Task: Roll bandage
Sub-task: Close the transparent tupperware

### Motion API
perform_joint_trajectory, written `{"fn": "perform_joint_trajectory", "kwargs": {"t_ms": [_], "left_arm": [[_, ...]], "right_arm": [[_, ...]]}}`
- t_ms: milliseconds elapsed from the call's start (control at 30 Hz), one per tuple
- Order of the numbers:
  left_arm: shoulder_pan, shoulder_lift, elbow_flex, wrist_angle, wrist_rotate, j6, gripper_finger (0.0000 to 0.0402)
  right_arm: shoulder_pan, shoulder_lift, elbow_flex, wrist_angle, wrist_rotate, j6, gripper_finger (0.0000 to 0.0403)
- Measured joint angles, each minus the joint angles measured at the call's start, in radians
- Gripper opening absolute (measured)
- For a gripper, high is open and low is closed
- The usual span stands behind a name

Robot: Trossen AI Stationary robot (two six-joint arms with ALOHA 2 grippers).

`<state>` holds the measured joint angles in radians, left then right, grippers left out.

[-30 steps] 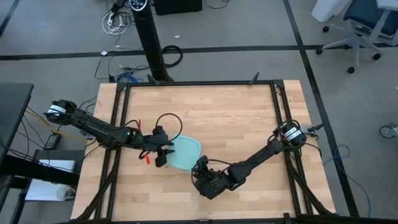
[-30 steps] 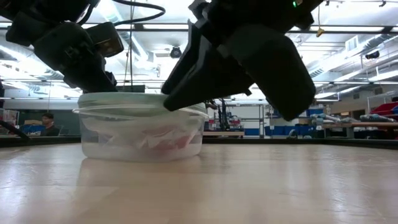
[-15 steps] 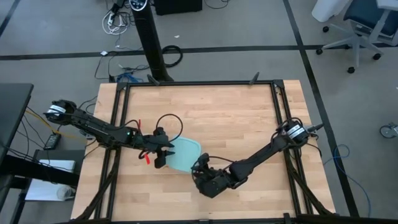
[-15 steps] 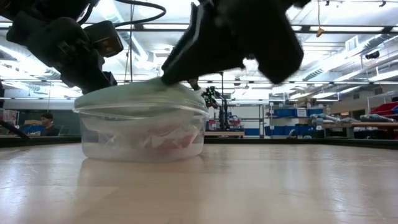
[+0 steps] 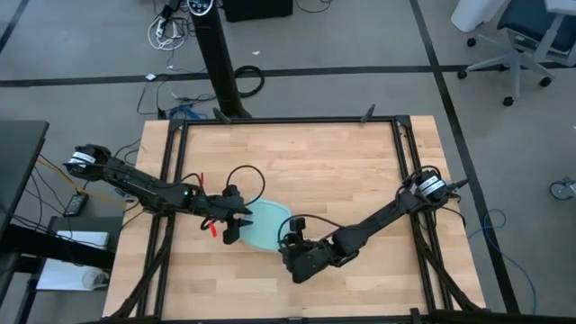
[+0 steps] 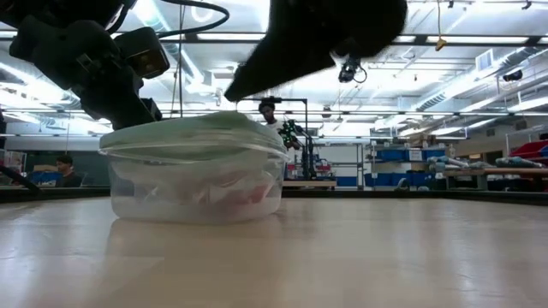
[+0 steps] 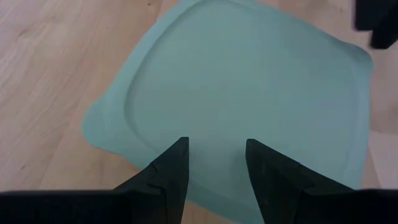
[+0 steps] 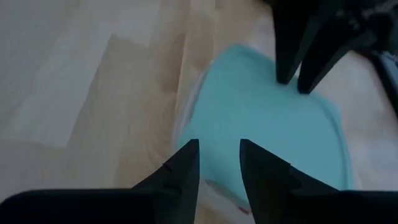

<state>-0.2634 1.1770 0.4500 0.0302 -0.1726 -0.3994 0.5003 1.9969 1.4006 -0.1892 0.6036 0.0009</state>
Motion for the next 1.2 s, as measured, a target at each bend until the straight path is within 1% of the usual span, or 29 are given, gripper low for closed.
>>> {"fn": "perform_joint_trajectory", "kwargs": {"t_ms": [167,367,400,467,533,600,700,833,933,1000,1100,1200], "left_arm": [[0.000,0.000,0.000,0.001,0.001,0.003,0.0162],[0.000,0.000,0.000,0.003,0.001,0.004,0.0162],[0.000,0.000,0.000,0.003,0.001,0.004,0.0162],[0.000,0.000,0.000,0.003,0.001,0.004,0.0162],[0.000,0.000,0.000,0.001,0.000,0.004,0.0162],[0.000,0.000,0.000,0.003,0.002,0.004,0.0162],[0.000,0.001,0.000,0.006,0.007,0.021,0.0162],[0.000,0.001,0.000,0.007,0.005,0.029,0.0162],[0.000,0.001,-0.001,0.010,0.003,0.029,0.0162],[0.000,0.001,-0.002,0.012,0.002,0.029,0.0162],[0.000,0.001,-0.002,0.013,0.001,0.028,0.0162],[0.000,0.001,-0.002,0.013,0.002,0.028,0.0162]], "right_arm": [[-0.019,-0.004,0.000,0.061,0.008,-0.001,0.0111],[-0.100,-0.004,0.000,0.067,-0.060,0.061,0.0106],[-0.112,-0.004,0.000,0.086,-0.082,0.065,0.0104],[-0.136,-0.004,0.001,0.091,-0.166,0.088,0.0101],[-0.153,-0.004,0.001,0.032,-0.241,0.140,0.0098],[-0.159,-0.004,0.001,-0.048,-0.258,0.191,0.0097],[-0.158,-0.007,-0.001,-0.098,-0.254,0.216,0.0096],[-0.157,-0.010,-0.020,-0.088,-0.268,0.225,0.0093],[-0.150,-0.011,-0.023,-0.066,-0.252,0.214,0.0093],[-0.143,-0.014,-0.026,-0.038,-0.221,0.189,0.0093],[-0.127,-0.033,-0.029,-0.034,-0.144,0.179,0.0091],[-0.114,-0.071,-0.027,-0.058,-0.093,0.212,0.0087]]}}
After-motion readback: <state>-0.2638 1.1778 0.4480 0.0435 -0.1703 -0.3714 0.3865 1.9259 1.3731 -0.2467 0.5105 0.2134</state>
